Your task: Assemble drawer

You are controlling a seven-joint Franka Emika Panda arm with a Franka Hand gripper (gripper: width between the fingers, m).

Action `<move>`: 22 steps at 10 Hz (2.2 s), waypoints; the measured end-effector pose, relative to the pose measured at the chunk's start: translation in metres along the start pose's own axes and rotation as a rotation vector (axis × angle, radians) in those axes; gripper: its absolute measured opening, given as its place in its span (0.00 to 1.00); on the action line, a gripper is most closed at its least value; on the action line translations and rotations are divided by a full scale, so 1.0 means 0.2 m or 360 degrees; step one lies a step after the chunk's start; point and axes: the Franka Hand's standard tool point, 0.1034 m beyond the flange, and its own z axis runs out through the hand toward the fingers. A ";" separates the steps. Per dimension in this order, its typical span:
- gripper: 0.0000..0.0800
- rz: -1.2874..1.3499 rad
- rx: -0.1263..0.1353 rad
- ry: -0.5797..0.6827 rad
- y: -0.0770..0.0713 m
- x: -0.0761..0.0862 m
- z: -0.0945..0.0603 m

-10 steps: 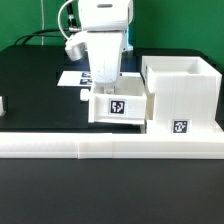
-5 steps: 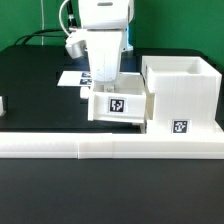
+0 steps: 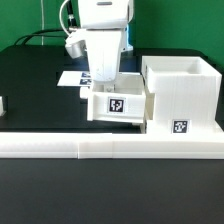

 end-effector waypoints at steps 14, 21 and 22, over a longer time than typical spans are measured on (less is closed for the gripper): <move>0.05 0.0005 -0.0030 -0.0001 0.02 0.06 -0.03; 0.05 -0.0043 -0.0012 -0.0003 0.01 0.06 -0.01; 0.05 -0.0049 -0.0012 -0.0003 0.01 0.06 -0.01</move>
Offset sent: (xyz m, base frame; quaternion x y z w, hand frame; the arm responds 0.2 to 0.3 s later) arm 0.0046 0.0000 0.0158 0.0220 -0.0060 0.0030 0.9997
